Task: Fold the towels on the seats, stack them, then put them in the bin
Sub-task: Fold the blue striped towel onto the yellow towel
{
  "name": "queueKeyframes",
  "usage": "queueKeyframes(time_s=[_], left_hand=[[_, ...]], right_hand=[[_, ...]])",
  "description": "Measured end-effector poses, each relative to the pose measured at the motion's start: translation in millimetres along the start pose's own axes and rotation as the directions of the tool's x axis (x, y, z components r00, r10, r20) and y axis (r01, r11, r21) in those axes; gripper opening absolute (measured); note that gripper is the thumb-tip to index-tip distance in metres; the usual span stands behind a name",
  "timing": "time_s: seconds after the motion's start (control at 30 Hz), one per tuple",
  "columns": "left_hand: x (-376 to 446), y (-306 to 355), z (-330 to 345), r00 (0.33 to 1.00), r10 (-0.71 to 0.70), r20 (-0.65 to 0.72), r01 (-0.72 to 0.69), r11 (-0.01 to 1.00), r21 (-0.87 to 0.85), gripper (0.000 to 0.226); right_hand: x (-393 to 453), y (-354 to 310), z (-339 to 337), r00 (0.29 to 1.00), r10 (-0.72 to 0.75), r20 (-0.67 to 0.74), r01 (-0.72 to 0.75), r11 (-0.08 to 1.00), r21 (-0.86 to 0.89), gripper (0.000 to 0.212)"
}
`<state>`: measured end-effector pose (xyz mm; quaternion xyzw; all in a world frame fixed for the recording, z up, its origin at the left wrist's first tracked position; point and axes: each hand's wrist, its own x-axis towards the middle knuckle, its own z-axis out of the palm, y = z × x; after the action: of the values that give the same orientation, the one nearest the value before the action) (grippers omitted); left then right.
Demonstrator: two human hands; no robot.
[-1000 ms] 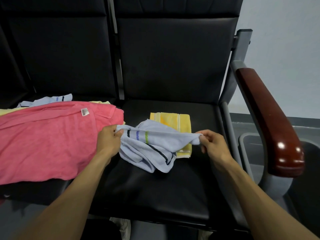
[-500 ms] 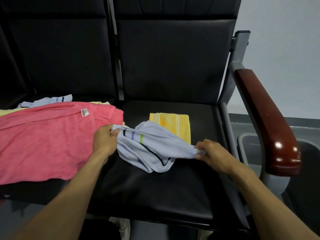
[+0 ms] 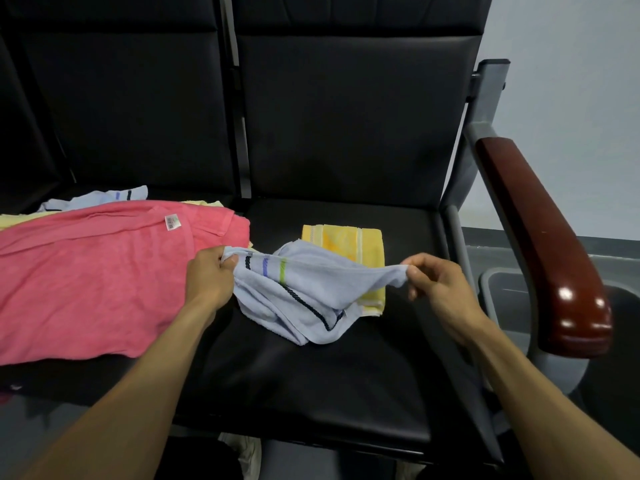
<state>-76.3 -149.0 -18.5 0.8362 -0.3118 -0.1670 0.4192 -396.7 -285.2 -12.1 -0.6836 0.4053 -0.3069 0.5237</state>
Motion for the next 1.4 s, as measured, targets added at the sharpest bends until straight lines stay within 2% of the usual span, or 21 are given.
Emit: queueKeyframes(time_s=[0.03,0.1,0.17,0.2,0.27,0.33,0.4,0.5,0.57,0.7,0.8,0.9,0.93,1.03,1.13,1.23,1.4], left_hand=[[1,-1,0,1.0,-0.003,-0.002,0.003,1.0,-0.005,0.022],[1,-2,-1,1.0,-0.006,-0.007,0.006,1.0,-0.008,0.022],[1,-2,-2,1.0,0.0,-0.009,0.0,1.0,-0.003,0.024],[0,-2,-2,1.0,0.002,-0.01,-0.002,1.0,-0.001,0.025],[-1,-1,-1,1.0,0.003,-0.016,-0.003,1.0,0.01,0.025],[0,-1,-1,1.0,0.002,-0.019,-0.002,1.0,0.008,0.024],[0,-2,-2,0.999,-0.001,-0.032,0.001,1.0,-0.001,0.025],[0,-2,-5,0.999,0.002,-0.048,-0.002,1.0,0.001,0.026],[0,-2,-6,0.999,0.003,-0.044,-0.003,1.0,0.0,0.025],[0,-3,-5,0.999,0.012,-0.036,-0.013,1.0,-0.015,0.022],[1,-3,-4,0.999,0.022,-0.038,-0.023,1.0,-0.005,0.022],[2,-2,-1,0.999,0.028,-0.035,-0.028,0.999,0.015,0.022],[2,-1,-1,0.999,0.028,-0.034,-0.028,0.999,0.017,0.022],[1,-1,-2,0.999,0.028,-0.031,-0.027,1.0,0.007,0.022],[0,0,-3,0.999,0.036,-0.027,-0.036,0.999,0.004,0.021],[0,0,-4,0.999,0.037,-0.028,-0.037,0.999,0.003,0.023],[0,0,-4,0.999,0.043,-0.02,-0.043,0.999,0.006,0.023]], right_hand=[[-1,0,-2,0.998,-0.003,0.063,0.005,1.0,-0.023,0.024],[-3,4,-7,0.985,-0.01,0.174,0.061,0.955,-0.291,0.03],[-2,11,-8,0.977,0.017,0.214,0.112,0.81,-0.576,0.028],[-3,12,-8,0.976,0.031,0.214,0.123,0.736,-0.666,0.022],[-4,10,-3,0.972,0.042,0.231,0.163,0.591,-0.79,0.011],[-4,12,5,0.956,0.067,0.284,0.215,0.498,-0.84,0.018],[-6,16,12,0.95,0.099,0.296,0.198,0.543,-0.816,0.017],[-6,23,13,0.965,0.023,0.262,0.179,0.672,-0.719,0.007],[-5,25,11,0.982,-0.013,0.191,0.136,0.746,-0.652,0.015],[-1,26,10,0.998,0.029,0.055,-0.009,0.942,-0.335,0.018],[2,22,14,1.0,0.026,0.009,-0.025,0.991,-0.132,0.017],[2,18,22,0.983,0.172,0.069,-0.178,0.979,0.1,0.014],[2,18,24,0.971,0.22,0.094,-0.231,0.964,0.13,0.017],[3,22,29,0.945,0.311,0.099,-0.314,0.949,0.015,0.005],[3,30,30,0.892,0.443,0.091,-0.432,0.893,-0.124,0.026],[4,37,28,0.877,0.479,-0.045,-0.48,0.863,-0.157,0.024],[5,41,22,0.862,0.436,-0.257,-0.483,0.862,-0.156,0.018]])
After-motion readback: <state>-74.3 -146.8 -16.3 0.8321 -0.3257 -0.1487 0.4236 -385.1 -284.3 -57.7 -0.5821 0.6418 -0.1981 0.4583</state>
